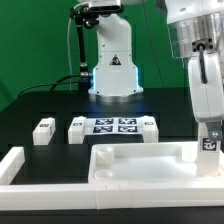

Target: Assemble desk

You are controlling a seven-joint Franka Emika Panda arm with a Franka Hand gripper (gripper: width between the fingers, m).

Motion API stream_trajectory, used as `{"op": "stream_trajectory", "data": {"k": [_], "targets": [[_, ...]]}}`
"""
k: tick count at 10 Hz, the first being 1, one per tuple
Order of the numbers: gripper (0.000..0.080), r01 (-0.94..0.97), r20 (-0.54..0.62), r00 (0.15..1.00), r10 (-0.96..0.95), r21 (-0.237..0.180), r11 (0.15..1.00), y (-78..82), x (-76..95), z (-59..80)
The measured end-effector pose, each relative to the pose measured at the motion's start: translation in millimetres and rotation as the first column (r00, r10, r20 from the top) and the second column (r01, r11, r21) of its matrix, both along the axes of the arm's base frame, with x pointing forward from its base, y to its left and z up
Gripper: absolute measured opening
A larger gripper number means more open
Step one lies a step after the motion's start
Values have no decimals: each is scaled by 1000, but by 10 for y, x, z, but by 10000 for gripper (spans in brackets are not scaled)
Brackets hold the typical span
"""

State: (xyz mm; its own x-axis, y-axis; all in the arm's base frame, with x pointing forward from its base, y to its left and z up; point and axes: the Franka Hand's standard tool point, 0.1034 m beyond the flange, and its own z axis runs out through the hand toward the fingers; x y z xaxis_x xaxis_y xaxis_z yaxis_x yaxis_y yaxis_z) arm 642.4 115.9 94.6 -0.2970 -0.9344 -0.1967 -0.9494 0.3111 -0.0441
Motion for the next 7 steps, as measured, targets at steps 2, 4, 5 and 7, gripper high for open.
{"op": "stream_trajectory", "data": {"k": [2, 4, 5, 7], "targets": [[630, -5, 1, 1000, 5, 0, 1000, 2, 0, 0], [648, -24, 23, 999, 24, 4, 1000, 26, 40, 141], [648, -31, 52, 998, 31, 11, 999, 48, 79, 351], [649, -37, 69, 997, 36, 16, 999, 53, 113, 479]]}}
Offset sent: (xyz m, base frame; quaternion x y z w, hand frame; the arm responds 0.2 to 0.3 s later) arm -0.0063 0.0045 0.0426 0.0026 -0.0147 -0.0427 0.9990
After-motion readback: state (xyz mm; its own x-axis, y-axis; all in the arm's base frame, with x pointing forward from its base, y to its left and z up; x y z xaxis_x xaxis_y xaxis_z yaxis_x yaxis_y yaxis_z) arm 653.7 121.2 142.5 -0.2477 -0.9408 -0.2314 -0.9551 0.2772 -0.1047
